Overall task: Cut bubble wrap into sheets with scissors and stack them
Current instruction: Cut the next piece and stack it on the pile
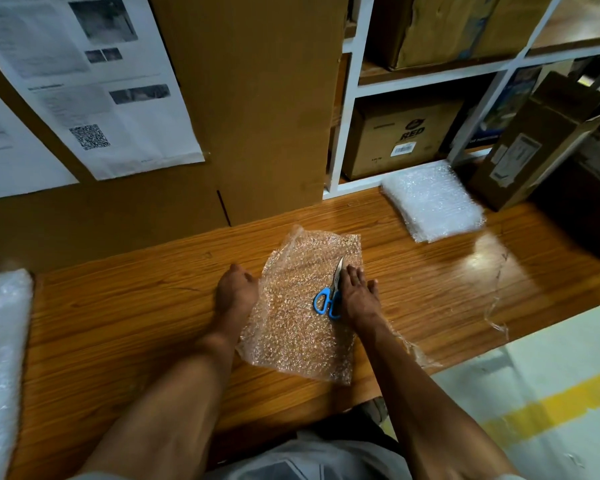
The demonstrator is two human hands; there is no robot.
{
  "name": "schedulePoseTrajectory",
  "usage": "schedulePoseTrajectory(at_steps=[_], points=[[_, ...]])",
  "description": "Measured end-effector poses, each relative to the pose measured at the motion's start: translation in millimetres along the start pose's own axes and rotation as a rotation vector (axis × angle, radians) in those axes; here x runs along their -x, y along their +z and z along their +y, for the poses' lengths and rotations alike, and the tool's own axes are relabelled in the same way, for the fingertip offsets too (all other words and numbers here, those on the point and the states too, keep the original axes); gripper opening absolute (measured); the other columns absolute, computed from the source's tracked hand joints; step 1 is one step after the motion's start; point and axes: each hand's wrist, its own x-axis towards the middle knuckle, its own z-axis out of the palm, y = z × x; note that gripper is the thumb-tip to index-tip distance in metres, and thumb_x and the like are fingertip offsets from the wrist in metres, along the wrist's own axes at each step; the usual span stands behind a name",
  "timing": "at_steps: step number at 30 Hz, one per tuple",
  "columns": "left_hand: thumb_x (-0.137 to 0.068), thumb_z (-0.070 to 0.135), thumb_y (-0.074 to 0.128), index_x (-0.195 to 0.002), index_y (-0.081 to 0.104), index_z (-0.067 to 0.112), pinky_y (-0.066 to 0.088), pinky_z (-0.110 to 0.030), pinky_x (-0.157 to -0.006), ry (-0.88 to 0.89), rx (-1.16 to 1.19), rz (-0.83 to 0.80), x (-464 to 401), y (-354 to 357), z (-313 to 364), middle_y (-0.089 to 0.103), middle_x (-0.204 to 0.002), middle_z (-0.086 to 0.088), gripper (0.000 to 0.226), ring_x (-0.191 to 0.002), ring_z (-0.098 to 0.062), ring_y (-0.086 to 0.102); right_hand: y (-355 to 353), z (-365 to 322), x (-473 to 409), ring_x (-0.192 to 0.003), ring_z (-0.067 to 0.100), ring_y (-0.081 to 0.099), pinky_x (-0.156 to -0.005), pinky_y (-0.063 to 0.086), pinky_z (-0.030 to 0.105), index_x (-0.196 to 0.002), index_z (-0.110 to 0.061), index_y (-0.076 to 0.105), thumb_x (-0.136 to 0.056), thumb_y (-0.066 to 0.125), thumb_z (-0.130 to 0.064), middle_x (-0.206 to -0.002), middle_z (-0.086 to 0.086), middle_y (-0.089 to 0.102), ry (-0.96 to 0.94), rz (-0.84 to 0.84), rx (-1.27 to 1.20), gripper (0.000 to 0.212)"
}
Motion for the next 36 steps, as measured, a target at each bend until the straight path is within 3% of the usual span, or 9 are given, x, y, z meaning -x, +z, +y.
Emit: schedulePoseTrajectory(at_steps=[3,6,9,13,16,20,25,29,36], points=[[-0.098,0.03,0.059,-0.132,0.047,0.036,0.059,-0.04,-0.086,0.448,-0.08,0.109,20,7,2,0.047,-0.138,0.003,0.036,-0.114,-0.02,0.055,3,-6,2,-0.161,0.03,-0.012,-0.13,-0.003,0.055,-0.165,-0.008,-0.013,-0.097,0.068,-0.016,-0.174,0.013,-0.012,0.0,0.045,-0.011,0.106],[-0.1,0.038,0.054,-0.151,0.034,0.047,0.036,-0.053,-0.115,0.756,-0.353,0.002,29,16,1,0.026,-0.164,0.005,0.055,-0.144,-0.024,0.031,12,-11,6,-0.161,0.028,-0.01,-0.13,-0.006,0.052,-0.165,-0.008,-0.013,-0.102,0.061,-0.021,-0.174,0.011,-0.012,-0.019,0.022,-0.045,0.098],[-0.104,0.055,0.037,-0.162,0.016,0.037,0.018,-0.059,-0.121,0.596,-0.482,-0.144,25,24,3,0.006,-0.172,0.004,0.064,-0.156,-0.033,0.008,22,-8,5,-0.161,0.026,-0.013,-0.126,-0.007,0.052,-0.164,-0.011,-0.017,-0.104,0.057,-0.023,-0.174,0.01,-0.016,-0.004,0.001,-0.062,0.096],[-0.103,0.066,0.019,-0.165,0.003,0.021,0.014,-0.059,-0.122,0.271,-0.511,-0.208,12,16,8,-0.003,-0.174,-0.001,0.079,-0.157,-0.039,-0.003,13,-6,7,-0.161,0.026,-0.015,-0.128,-0.006,0.052,-0.164,-0.007,-0.016,-0.107,0.05,-0.024,-0.174,0.011,-0.017,0.01,-0.028,-0.026,0.089],[-0.105,0.061,0.024,-0.164,0.015,0.016,0.019,-0.056,-0.122,0.375,-0.485,-0.1,15,11,18,0.007,-0.173,-0.006,0.074,-0.156,-0.037,0.008,3,-12,7,-0.161,0.028,-0.011,-0.126,-0.009,0.051,-0.164,-0.006,-0.014,-0.106,0.05,-0.033,-0.173,0.013,-0.015,-0.002,-0.003,-0.03,0.091],[-0.103,0.045,0.045,-0.162,0.013,0.02,0.03,-0.05,-0.119,0.561,-0.404,0.08,23,12,44,0.014,-0.17,-0.007,0.072,-0.149,-0.032,0.026,-13,-17,-6,-0.161,0.03,-0.008,-0.122,-0.014,0.047,-0.163,-0.007,-0.016,-0.108,0.049,-0.033,-0.172,0.014,-0.018,-0.041,0.049,-0.009,0.09],[-0.107,0.048,0.035,-0.163,0.008,0.036,0.005,-0.061,-0.125,0.789,-0.545,-0.16,3,28,66,-0.002,-0.173,0.006,0.064,-0.158,-0.032,-0.004,-34,-18,-34,-0.16,0.028,-0.011,-0.129,-0.006,0.053,-0.165,-0.008,-0.012,-0.11,0.041,-0.044,-0.172,0.01,-0.016,-0.118,0.034,-0.023,0.084],[-0.105,0.063,0.019,-0.163,-0.001,0.036,-0.008,-0.066,-0.122,0.73,-0.649,-0.256,-27,42,73,-0.01,-0.172,0.007,0.067,-0.155,-0.033,-0.019,-38,-9,-61,-0.161,0.027,-0.01,-0.13,-0.003,0.053,-0.165,-0.009,-0.013,-0.107,0.049,-0.046,-0.174,0.009,-0.014,-0.127,-0.052,-0.018,0.092],[-0.096,0.078,0.003,-0.162,-0.012,0.034,-0.008,-0.067,-0.121,0.443,-0.545,-0.28,-63,45,75,-0.02,-0.169,0.008,0.081,-0.154,-0.038,-0.022,-19,3,-82,-0.16,0.026,-0.014,-0.129,-0.004,0.054,-0.166,-0.016,-0.012,-0.112,0.015,-0.049,-0.173,0.003,-0.018,-0.058,-0.024,-0.037,0.069]])
